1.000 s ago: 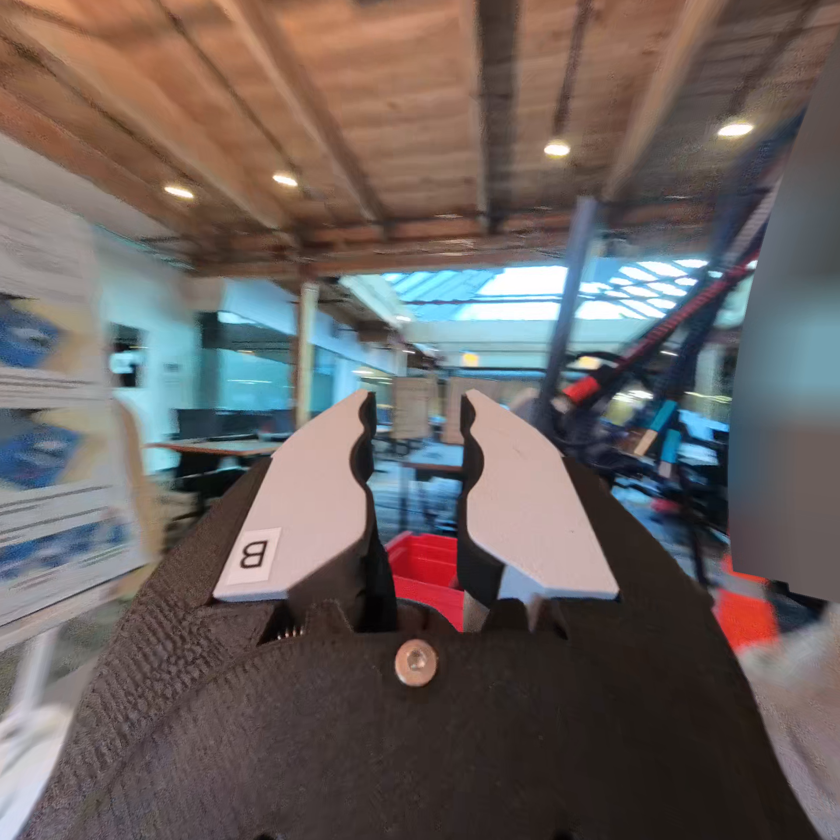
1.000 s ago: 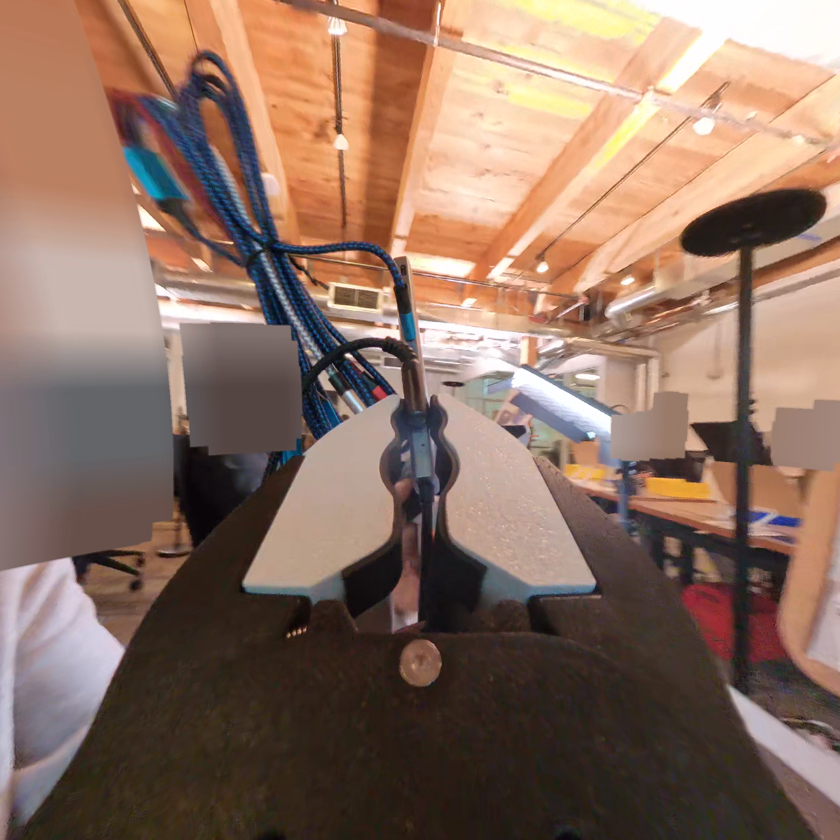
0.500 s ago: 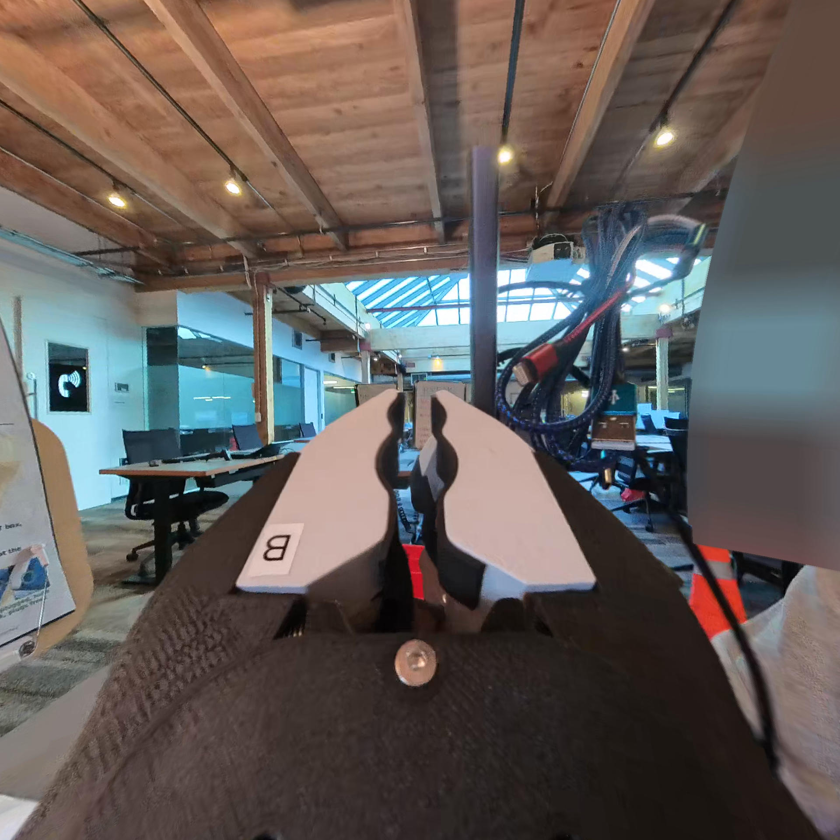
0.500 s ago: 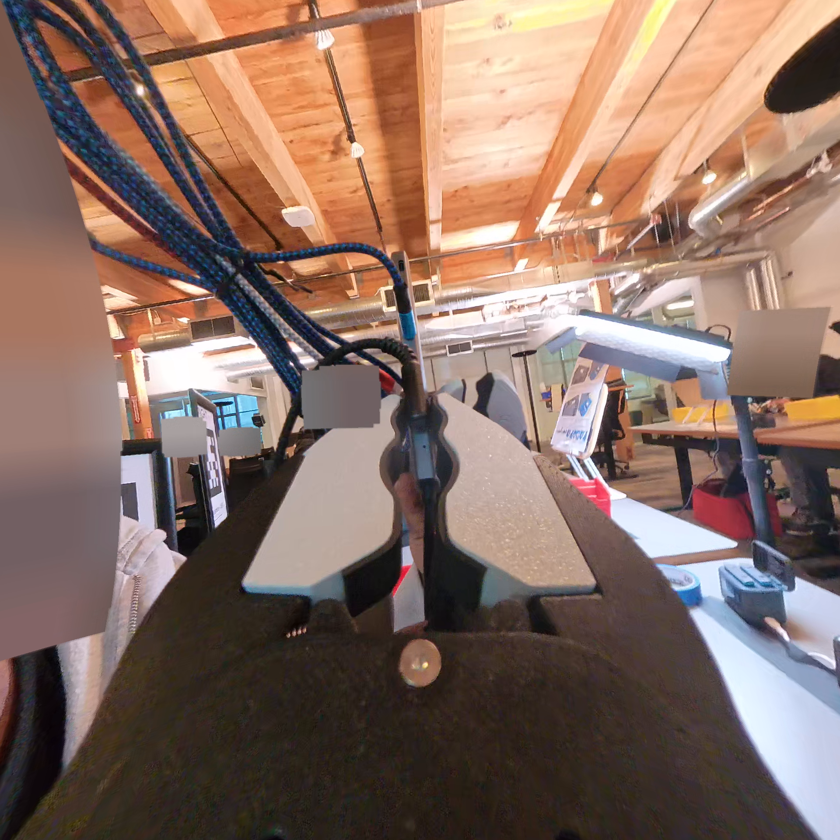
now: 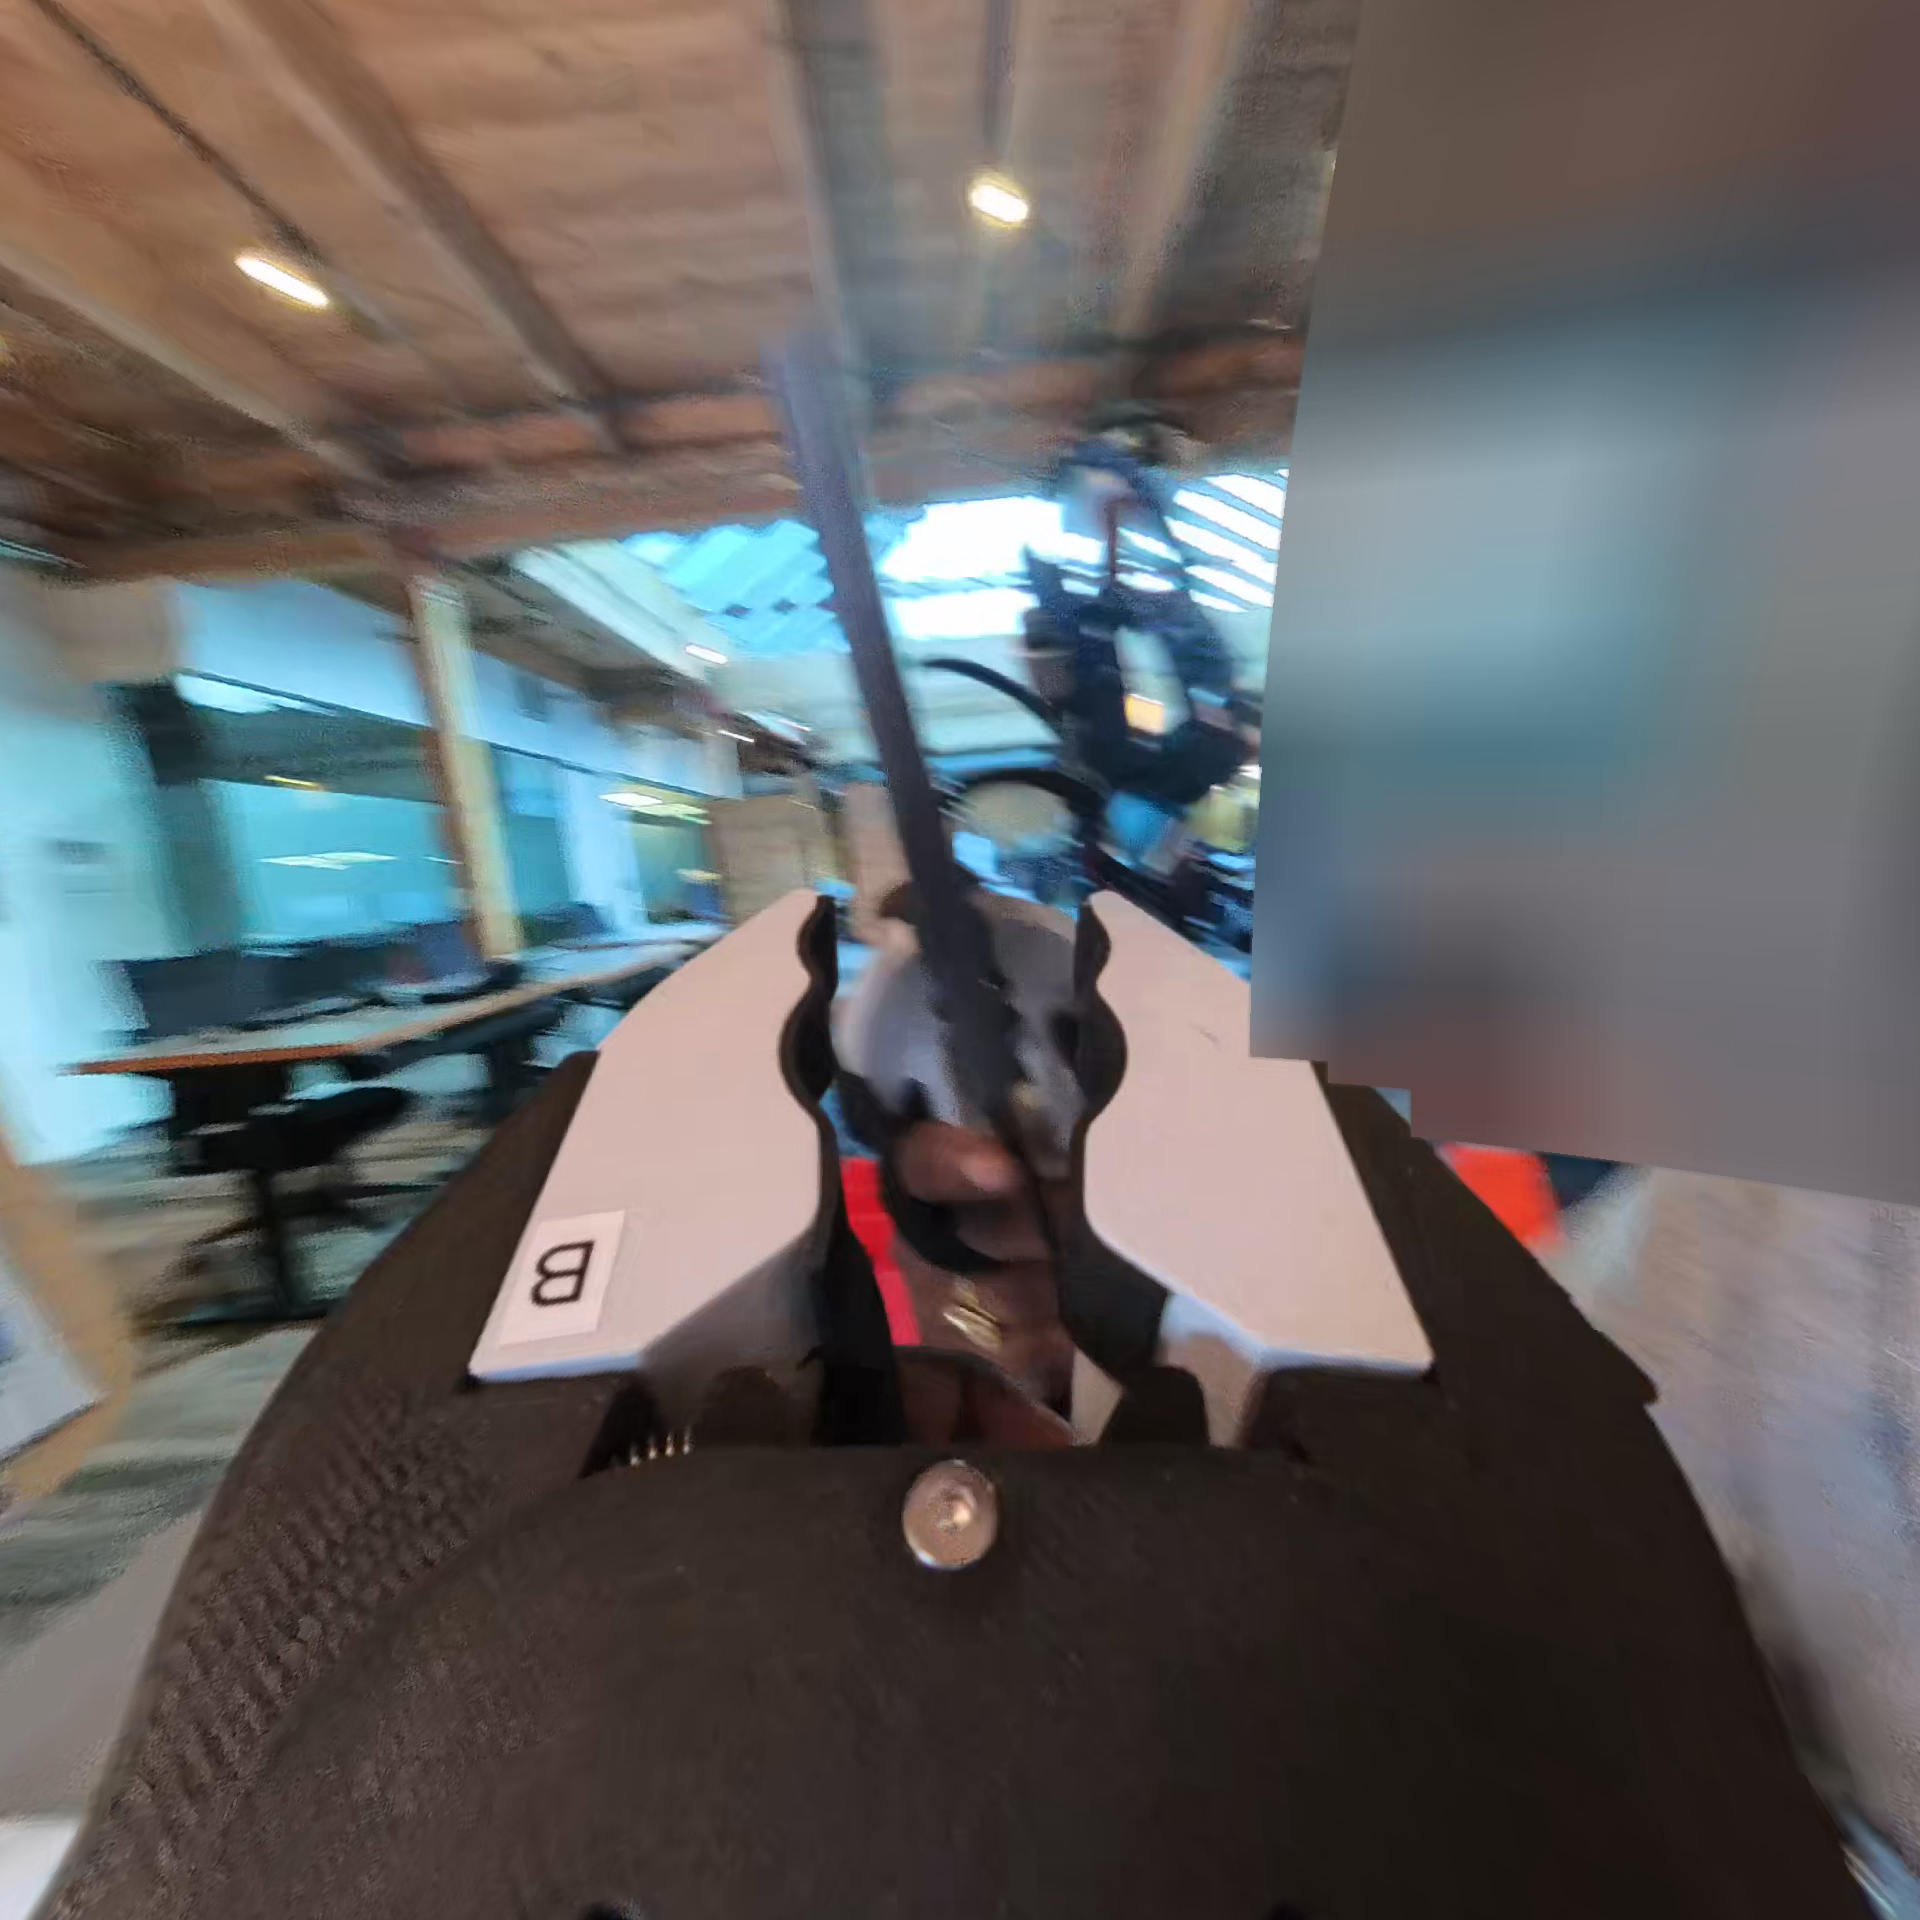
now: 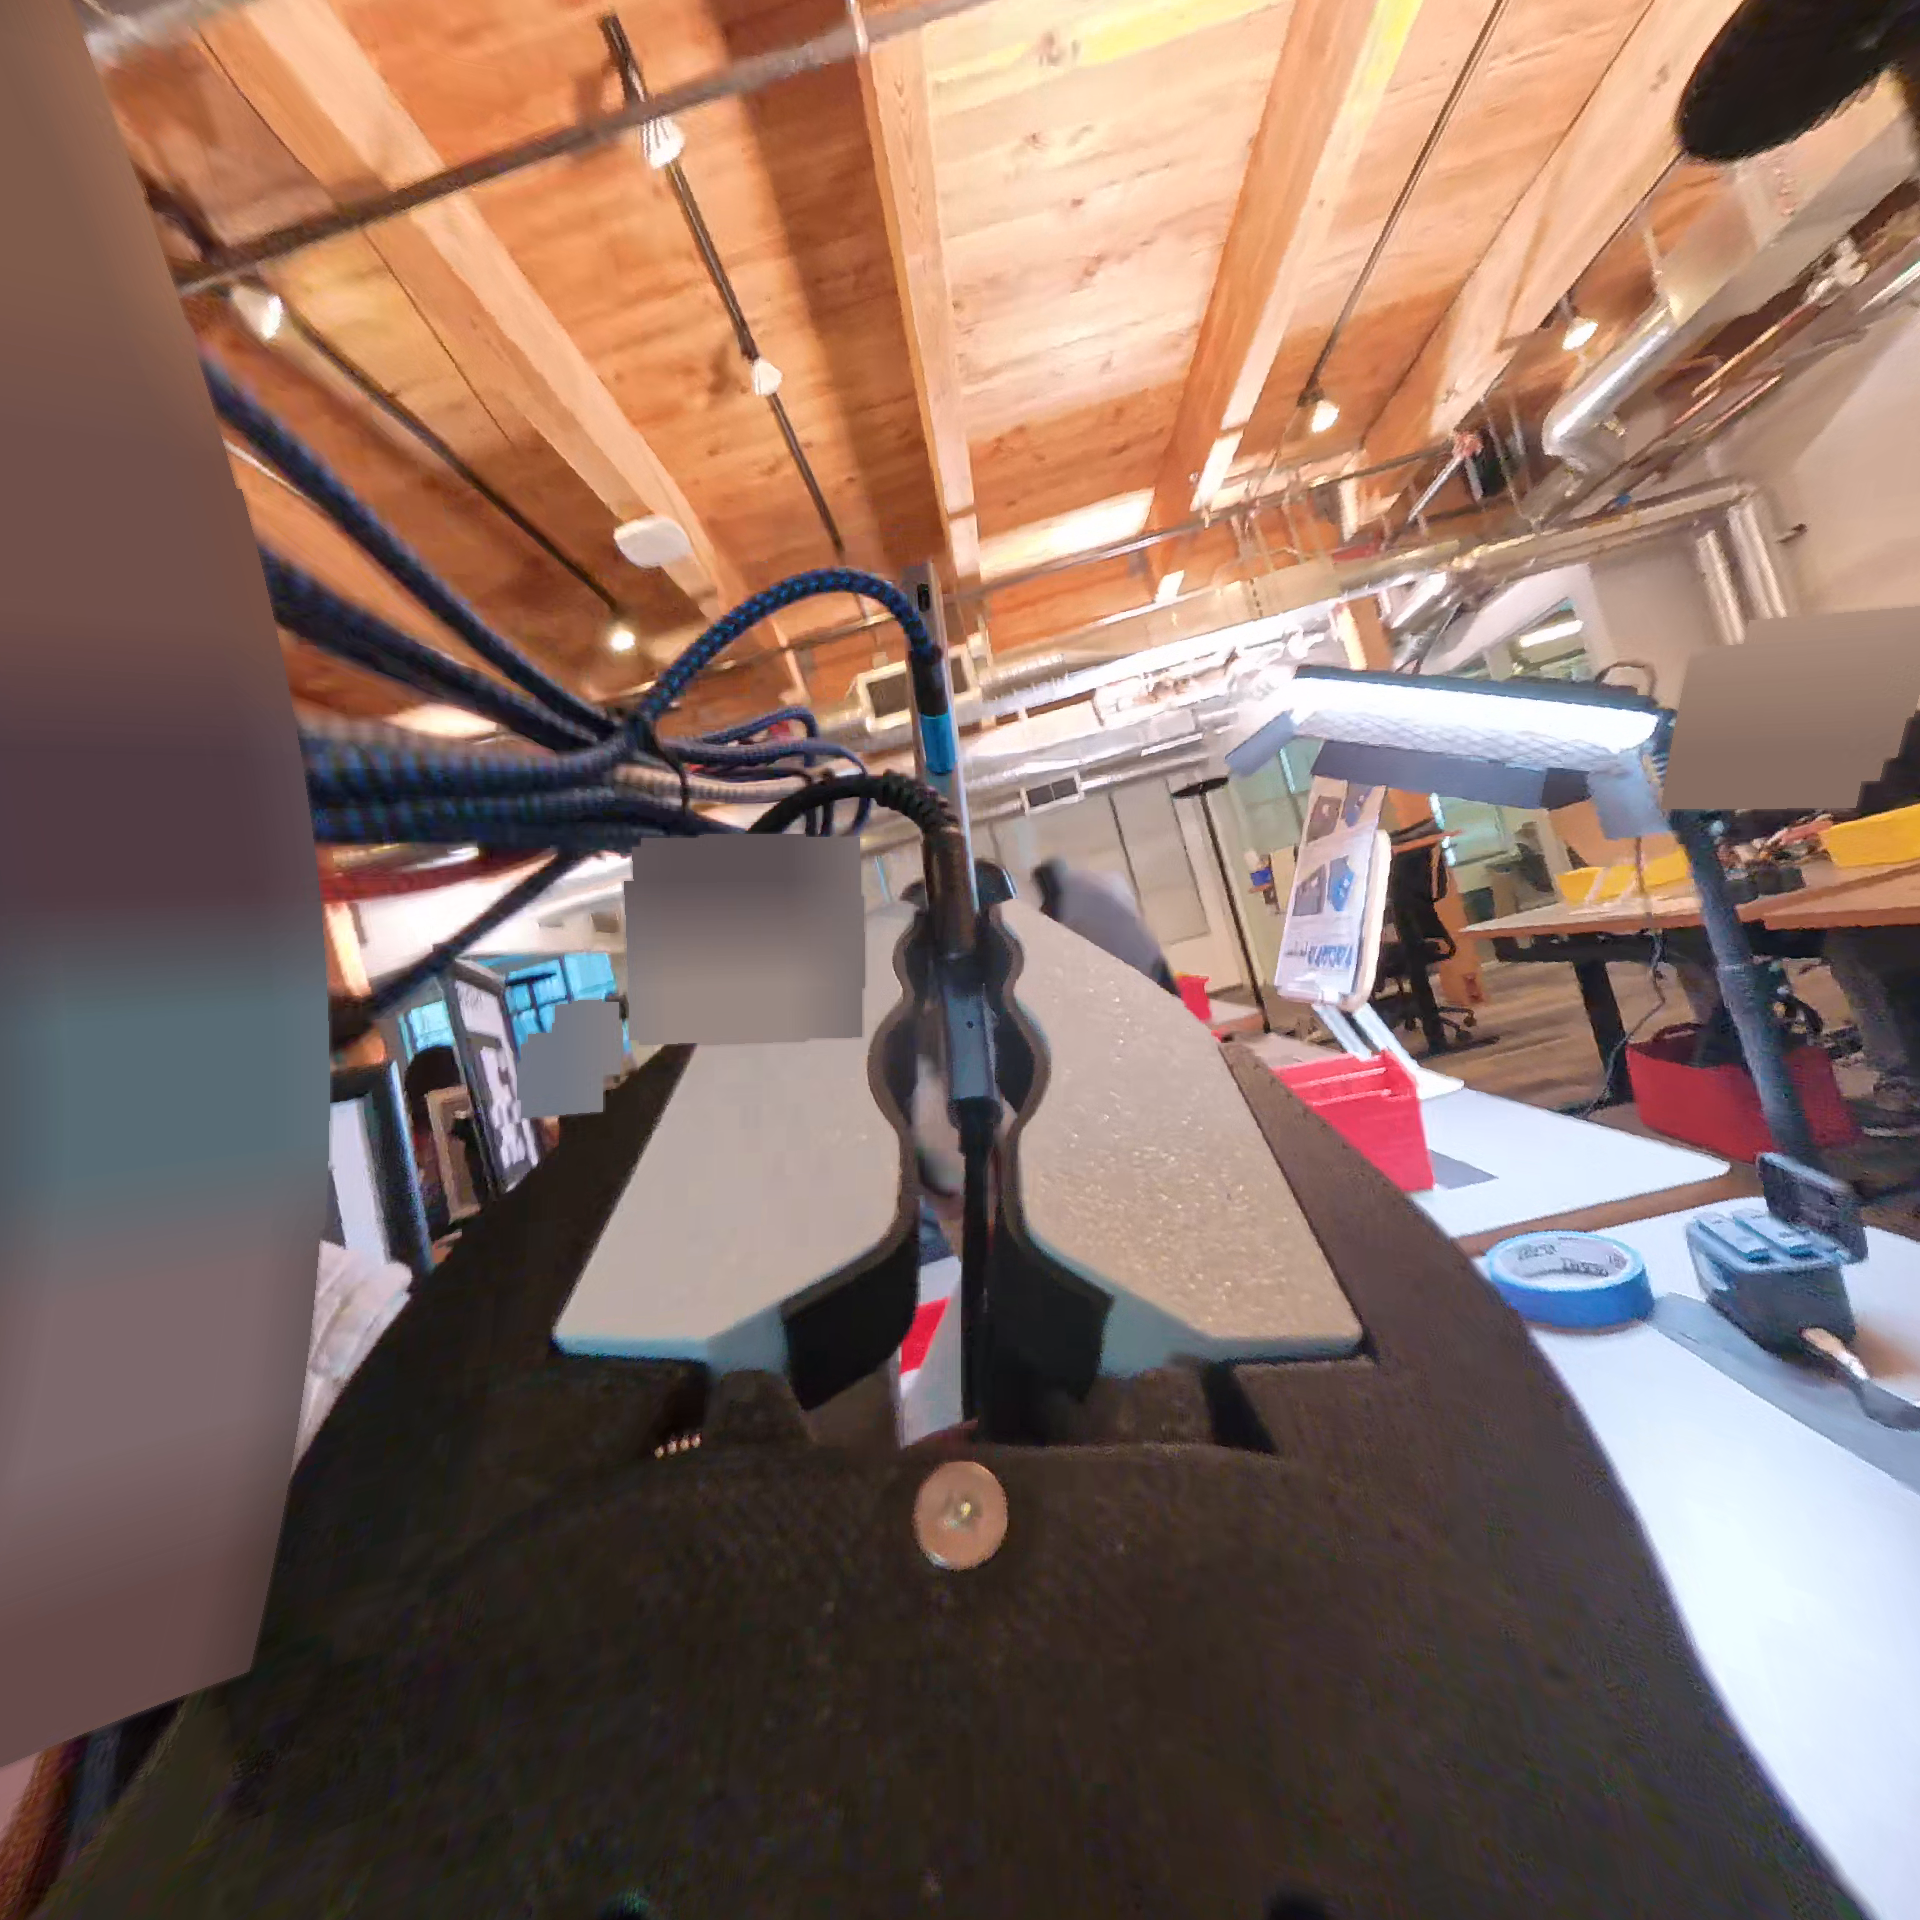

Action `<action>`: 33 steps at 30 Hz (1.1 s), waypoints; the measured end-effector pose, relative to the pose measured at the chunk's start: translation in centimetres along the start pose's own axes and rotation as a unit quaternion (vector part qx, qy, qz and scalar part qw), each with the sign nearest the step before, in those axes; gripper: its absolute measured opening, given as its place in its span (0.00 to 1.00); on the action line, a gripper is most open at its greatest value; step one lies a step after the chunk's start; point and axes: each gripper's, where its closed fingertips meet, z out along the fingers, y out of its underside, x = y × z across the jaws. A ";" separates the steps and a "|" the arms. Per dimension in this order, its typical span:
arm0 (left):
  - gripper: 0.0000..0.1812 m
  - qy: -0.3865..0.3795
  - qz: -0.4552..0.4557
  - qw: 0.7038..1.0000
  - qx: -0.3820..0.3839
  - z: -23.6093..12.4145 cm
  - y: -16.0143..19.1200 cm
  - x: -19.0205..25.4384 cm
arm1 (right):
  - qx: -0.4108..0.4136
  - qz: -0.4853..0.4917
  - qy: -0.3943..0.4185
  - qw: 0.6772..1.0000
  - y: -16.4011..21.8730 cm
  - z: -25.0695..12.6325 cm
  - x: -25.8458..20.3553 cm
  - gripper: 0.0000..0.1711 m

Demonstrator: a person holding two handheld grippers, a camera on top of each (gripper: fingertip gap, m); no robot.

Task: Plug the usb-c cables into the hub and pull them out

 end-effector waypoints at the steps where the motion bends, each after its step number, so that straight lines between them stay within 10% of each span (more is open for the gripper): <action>1: 0.20 -0.043 0.012 0.999 0.014 0.0 -0.4 -1.0 | -0.012 0.002 -0.007 1.000 0.4 0.2 -0.2 0.05; 9: 0.06 -0.020 -0.033 0.999 -0.004 0.2 -0.4 -0.3 | -0.058 -0.038 0.051 0.996 1.3 0.5 0.6 0.07; 19: 0.06 -0.039 0.205 0.978 -0.018 2.2 -1.3 3.8 | -0.008 -0.368 0.125 0.921 -2.4 -1.1 -2.5 0.03; 29: 0.06 -0.083 0.102 0.982 -0.135 -0.3 7.0 2.6 | -0.168 -0.301 0.148 0.927 5.7 -6.0 0.4 0.28; 33: 0.06 -0.117 -0.029 0.985 -0.127 -3.1 12.1 0.5 | -0.158 -0.205 0.195 0.946 9.6 -8.9 3.9 0.13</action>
